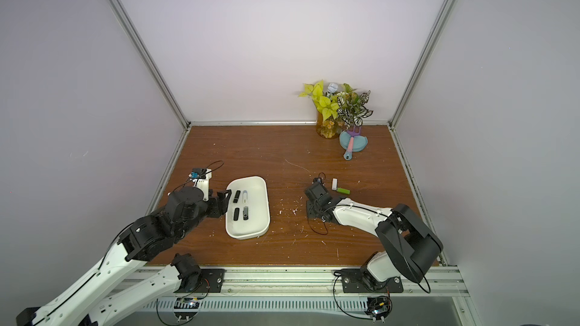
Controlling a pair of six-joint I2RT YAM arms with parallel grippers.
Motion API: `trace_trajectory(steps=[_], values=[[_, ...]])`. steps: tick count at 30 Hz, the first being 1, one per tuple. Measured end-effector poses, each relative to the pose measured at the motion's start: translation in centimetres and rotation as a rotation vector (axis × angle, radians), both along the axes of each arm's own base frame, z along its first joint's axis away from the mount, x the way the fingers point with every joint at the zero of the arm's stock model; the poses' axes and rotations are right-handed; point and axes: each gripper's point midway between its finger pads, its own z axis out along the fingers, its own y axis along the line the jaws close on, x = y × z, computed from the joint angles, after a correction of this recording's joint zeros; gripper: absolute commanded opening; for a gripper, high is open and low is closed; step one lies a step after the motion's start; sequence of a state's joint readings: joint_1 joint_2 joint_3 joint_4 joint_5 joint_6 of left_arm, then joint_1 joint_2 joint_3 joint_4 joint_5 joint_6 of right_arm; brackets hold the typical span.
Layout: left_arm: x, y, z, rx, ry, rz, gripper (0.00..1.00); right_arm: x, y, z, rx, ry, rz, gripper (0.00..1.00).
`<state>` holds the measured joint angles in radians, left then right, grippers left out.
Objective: Put the usb flash drive into the storage box
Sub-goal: Pick up the USB flash from the center of the board, then place the USB flash in the storage box.
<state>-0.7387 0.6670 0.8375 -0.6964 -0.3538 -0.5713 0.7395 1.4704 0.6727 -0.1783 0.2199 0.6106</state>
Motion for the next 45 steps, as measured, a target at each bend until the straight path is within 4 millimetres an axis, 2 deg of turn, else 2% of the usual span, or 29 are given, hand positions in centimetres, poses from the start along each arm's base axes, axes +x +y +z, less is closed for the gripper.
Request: trace_trajectory(steps=[5,12,15,17,19,21,26,28,30,33,37,40,42,45], values=[[0.0,0.1,0.1,0.000,-0.003,0.004,0.68,0.1,-0.6,-0.2,-0.051,-0.003,-0.020,0.23],[0.0,0.2,0.1,0.002,-0.005,0.007,0.69,0.6,-0.4,-0.1,-0.095,-0.016,-0.028,0.15],[0.0,0.2,0.1,0.002,-0.006,0.009,0.69,0.8,-0.1,0.2,-0.091,-0.014,-0.025,0.13],[0.0,0.2,0.0,0.004,-0.005,0.009,0.69,1.1,0.5,1.1,-0.073,-0.024,-0.019,0.12],[0.0,0.2,-0.1,0.006,-0.003,0.010,0.69,1.6,1.7,2.9,-0.026,-0.046,-0.005,0.11],[0.0,0.3,-0.1,0.007,-0.004,0.011,0.69,2.0,3.7,5.7,0.055,-0.088,0.021,0.11],[0.0,0.4,0.1,0.005,-0.010,0.016,0.68,1.8,10.7,14.7,0.322,-0.214,0.127,0.11],[0.0,0.4,0.1,0.004,-0.012,0.017,0.69,0.9,13.5,17.0,0.406,-0.231,0.174,0.10],[0.0,0.5,0.1,0.006,-0.013,0.020,0.69,0.2,16.1,18.0,0.455,-0.231,0.210,0.09],[0.0,0.6,0.1,0.007,-0.015,0.024,0.69,-0.6,20.0,17.3,0.462,-0.199,0.252,0.09],[0.0,0.7,0.2,0.007,-0.020,0.029,0.69,-1.1,24.6,13.8,0.420,-0.141,0.288,0.09],[0.0,0.8,0.2,0.008,-0.021,0.031,0.69,-1.1,26.4,10.6,0.370,-0.101,0.293,0.10],[0.0,0.8,0.2,0.008,-0.020,0.031,0.69,-0.9,26.6,8.8,0.328,-0.079,0.285,0.10],[0.0,0.8,0.2,0.009,-0.021,0.032,0.69,-0.1,26.9,7.1,0.277,-0.069,0.266,0.10]])
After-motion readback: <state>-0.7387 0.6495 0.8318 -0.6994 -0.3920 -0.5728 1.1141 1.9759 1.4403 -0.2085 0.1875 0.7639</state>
